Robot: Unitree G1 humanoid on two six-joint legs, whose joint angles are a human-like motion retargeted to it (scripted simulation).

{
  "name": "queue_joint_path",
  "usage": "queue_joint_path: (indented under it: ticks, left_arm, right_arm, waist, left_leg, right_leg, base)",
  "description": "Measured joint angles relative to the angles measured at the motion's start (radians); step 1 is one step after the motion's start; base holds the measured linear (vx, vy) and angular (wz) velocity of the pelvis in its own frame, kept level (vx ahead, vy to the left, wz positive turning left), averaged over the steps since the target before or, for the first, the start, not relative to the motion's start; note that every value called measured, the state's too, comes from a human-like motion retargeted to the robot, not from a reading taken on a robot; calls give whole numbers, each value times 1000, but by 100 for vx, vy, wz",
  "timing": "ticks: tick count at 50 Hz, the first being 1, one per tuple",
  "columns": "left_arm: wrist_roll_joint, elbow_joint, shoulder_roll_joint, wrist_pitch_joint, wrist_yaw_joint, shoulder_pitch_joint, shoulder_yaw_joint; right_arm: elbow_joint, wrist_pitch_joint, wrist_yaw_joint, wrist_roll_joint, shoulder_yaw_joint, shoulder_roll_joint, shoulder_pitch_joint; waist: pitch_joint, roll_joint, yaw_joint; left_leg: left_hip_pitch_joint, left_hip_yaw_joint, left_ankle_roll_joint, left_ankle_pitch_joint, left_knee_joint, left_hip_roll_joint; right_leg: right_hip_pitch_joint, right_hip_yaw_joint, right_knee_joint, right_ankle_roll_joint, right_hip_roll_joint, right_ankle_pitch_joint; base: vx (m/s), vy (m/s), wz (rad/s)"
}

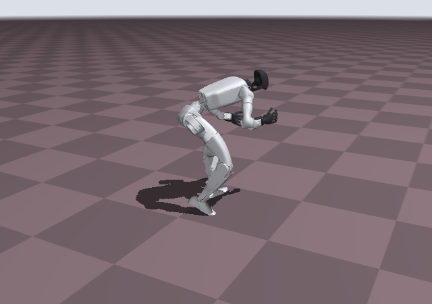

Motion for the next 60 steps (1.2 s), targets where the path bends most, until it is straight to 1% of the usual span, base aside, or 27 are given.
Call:
queue_joint_path:
  ticks: [2,3,4,5,8,11,13,15,17,20,23,25,28,30,35,36,37,38,40,44,46,48,50,52,55,57,60]
  left_arm:
    - [25,41,32,45,-20,-60,-32]
    - [19,40,38,37,-16,-93,-49]
    - [-40,12,9,-65,2,-118,-92]
    - [-125,-29,-39,-215,29,-138,-148]
    - [-12,33,40,-92,-7,-294,-147]
    - [123,75,110,55,-21,-443,-136]
    - [199,81,124,114,-8,-527,-136]
    - [239,67,119,122,17,-600,-134]
    - [282,55,114,128,31,-668,-124]
    - [326,38,104,127,51,-734,-101]
    - [359,29,91,135,60,-739,-76]
    - [364,21,88,138,64,-713,-60]
    - [343,17,103,129,58,-638,-48]
    - [325,19,122,121,46,-566,-42]
    - [287,25,191,118,5,-333,10]
    - [283,27,203,120,3,-289,24]
    - [267,24,211,98,16,-239,47]
    - [228,10,212,31,58,-177,90]
    - [203,11,224,-9,78,-85,115]
    - [155,2,257,-39,90,34,138]
    - [126,-8,270,-47,82,69,149]
    - [100,-17,282,-53,71,92,167]
    - [105,9,307,11,22,108,150]
    - [77,-5,297,-57,58,132,186]
    - [84,12,297,-68,66,106,179]
    - [100,28,297,-56,78,43,147]
    - [166,70,327,89,42,-99,36]
  right_arm:
    - [22,40,49,25,5,9,52]
    - [22,40,55,35,-7,13,73]
    - [8,-12,21,55,-21,24,95]
    - [-12,-91,-33,81,-36,39,118]
    - [11,-34,29,54,-72,34,138]
    - [24,28,85,37,-81,44,136]
    - [25,44,103,31,-75,55,131]
    - [22,46,107,25,-67,61,119]
    - [29,72,117,-24,-66,45,92]
    - [22,79,132,-38,-52,43,70]
    - [28,111,156,-83,-39,25,51]
    - [29,123,165,-96,-27,16,37]
    - [27,104,165,-78,-12,17,15]
    - [25,80,165,-54,-3,23,2]
    - [16,33,156,-22,6,30,-31]
    - [13,29,146,-25,1,27,-40]
    - [4,29,137,-28,-13,18,-43]
    - [-17,37,133,-30,-48,-6,-32]
    - [-37,38,102,-43,-71,-18,-28]
    - [-50,44,8,-92,-87,-17,-74]
    - [-52,56,-25,-115,-92,-18,-121]
    - [-55,67,-45,-131,-94,-20,-176]
    - [-31,74,-75,-134,-49,25,-226]
    - [-50,65,-63,-147,-80,5,-228]
    - [-61,63,-60,-147,-85,16,-202]
    - [-58,69,-64,-140,-85,28,-160]
    - [2,73,-109,-102,-17,117,-112]
  waist:
    - [0,-49,4]
    - [0,-47,-6]
    - [0,-41,-14]
    - [0,-33,-21]
    - [0,-20,-30]
    - [0,-20,-52]
    - [0,-19,-67]
    - [0,-23,-83]
    - [0,-31,-109]
    - [0,-37,-161]
    - [0,-31,-196]
    - [0,-21,-193]
    - [0,0,-169]
    - [0,14,-155]
    - [0,41,-140]
    - [0,44,-138]
    - [0,47,-137]
    - [0,50,-137]
    - [0,42,-129]
    - [0,30,-114]
    - [0,29,-97]
    - [0,22,-69]
    - [0,-28,-30]
    - [0,-40,-18]
    - [0,-77,-14]
    - [0,-102,-14]
    - [0,-181,4]
  left_leg:
    - [66,10,10,-46,26,-19]
    - [68,-10,20,-64,51,-34]
    - [65,-34,25,-79,73,-46]
    - [60,-60,29,-91,93,-58]
    - [59,-127,27,-123,138,-74]
    - [81,-177,10,-150,163,-96]
    - [99,-207,-4,-166,176,-110]
    - [108,-230,-15,-180,188,-126]
    - [107,-241,-22,-193,201,-154]
    - [110,-262,-34,-220,232,-208]
    - [129,-282,-33,-268,277,-244]
    - [140,-292,-27,-307,316,-240]
    - [123,-311,-14,-331,432,-204]
    - [84,-330,-17,-292,555,-173]
    - [-86,-366,-49,-31,881,-89]
    - [-115,-361,-41,-18,906,-71]
    - [-138,-351,-33,-17,926,-55]
    - [-149,-330,-22,-39,936,-42]
    - [-152,-286,1,-74,878,-21]
    - [-152,-183,21,-66,573,-10]
    - [-152,-142,17,-47,374,-14]
    - [-152,-131,-1,-19,172,-18]
    - [-98,-122,-8,22,-13,-7]
    - [-86,-117,-21,53,-55,0]
    - [-77,-115,1,64,-14,17]
    - [-67,-118,17,48,28,27]
    - [12,-98,37,-1,32,64]
  right_leg:
    - [-60,119,110,-15,-37,107]
    - [-98,173,158,-11,-40,152]
    - [-136,225,188,3,-18,181]
    - [-174,278,207,22,17,201]
    - [-247,374,164,65,159,171]
    - [-272,386,22,80,230,163]
    - [-272,377,-117,100,269,175]
    - [-272,377,-291,131,310,206]
    - [-271,400,-486,168,342,243]
    - [-240,465,-753,229,364,282]
    - [-200,500,-836,269,356,384]
    - [-202,486,-783,263,348,430]
    - [-236,450,-633,223,337,391]
    - [-252,439,-539,201,335,346]
    - [-258,414,-317,139,300,182]
    - [-254,409,-285,132,287,151]
    - [-250,409,-246,132,272,117]
    - [-248,418,-193,146,252,76]
    - [-221,426,-142,153,227,24]
    - [-172,403,-107,154,186,-34]
    - [-160,375,-111,154,181,-50]
    - [-159,345,-124,156,198,-59]
    - [-135,335,-154,139,241,-52]
    - [-144,338,-125,163,244,-58]
    - [-157,346,-67,169,234,-9]
    - [-190,357,9,161,213,93]
    - [-234,380,84,106,223,289]
  base:
    - [52,14,61]
    - [44,12,92]
    - [38,8,114]
    - [36,0,106]
    - [34,-6,87]
    - [35,-5,80]
    - [36,-6,79]
    - [37,-7,86]
    - [39,-9,119]
    - [44,-13,155]
    - [47,-17,121]
    - [48,-19,45]
    - [49,-22,11]
    - [49,-25,18]
    - [49,-23,52]
    - [47,-20,83]
    - [47,-18,88]
    - [46,-16,86]
    - [44,-16,77]
    - [39,-13,69]
    - [38,-7,23]
    - [40,-2,-54]
    - [42,2,-119]
    - [44,12,-84]
    - [43,17,-51]
    - [43,19,-54]
    - [44,18,-90]
